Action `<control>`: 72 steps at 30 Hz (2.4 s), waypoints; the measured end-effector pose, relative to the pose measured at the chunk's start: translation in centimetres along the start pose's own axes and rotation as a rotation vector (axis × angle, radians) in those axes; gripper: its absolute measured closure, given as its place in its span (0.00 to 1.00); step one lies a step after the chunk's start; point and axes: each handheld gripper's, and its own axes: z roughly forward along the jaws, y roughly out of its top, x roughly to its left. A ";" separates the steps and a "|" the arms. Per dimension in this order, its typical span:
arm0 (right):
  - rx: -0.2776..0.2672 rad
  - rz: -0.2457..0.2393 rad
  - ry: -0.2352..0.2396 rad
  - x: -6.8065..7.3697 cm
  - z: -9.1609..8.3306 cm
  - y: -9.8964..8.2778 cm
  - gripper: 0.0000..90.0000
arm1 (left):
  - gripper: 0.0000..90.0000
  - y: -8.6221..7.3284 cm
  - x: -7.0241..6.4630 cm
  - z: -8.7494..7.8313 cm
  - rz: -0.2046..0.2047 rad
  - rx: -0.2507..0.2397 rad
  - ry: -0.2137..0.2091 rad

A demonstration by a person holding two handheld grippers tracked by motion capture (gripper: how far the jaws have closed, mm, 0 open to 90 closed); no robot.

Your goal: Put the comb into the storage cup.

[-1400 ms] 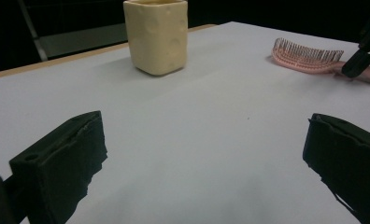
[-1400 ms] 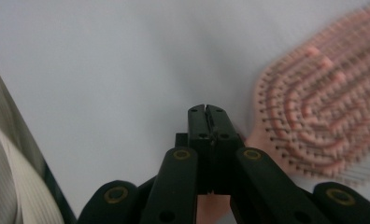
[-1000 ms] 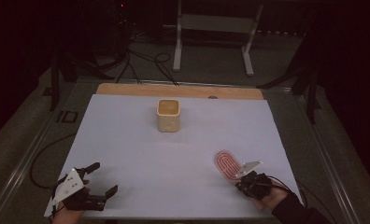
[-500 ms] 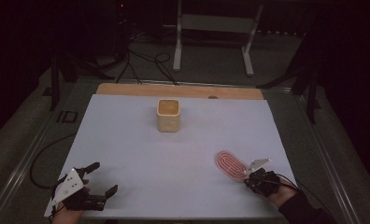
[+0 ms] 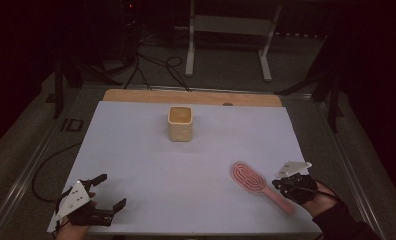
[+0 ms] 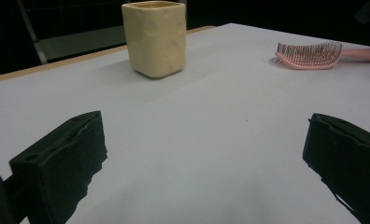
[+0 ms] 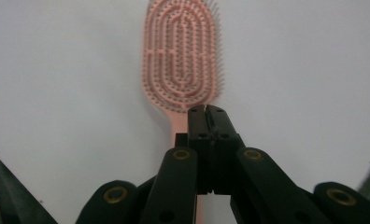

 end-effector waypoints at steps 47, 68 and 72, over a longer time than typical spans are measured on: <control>0.323 0.051 0.177 -0.7 7.1 1.2 0.57 | 0.00 0.0 0.0 0.0 0.004 0.003 -0.005; 0.413 0.031 0.142 0.0 8.1 1.8 0.77 | 0.00 -0.1 0.0 0.0 0.001 0.007 -0.008; 0.413 0.031 0.141 -0.1 8.1 1.8 0.77 | 0.00 -0.1 0.0 0.1 0.004 0.010 -0.010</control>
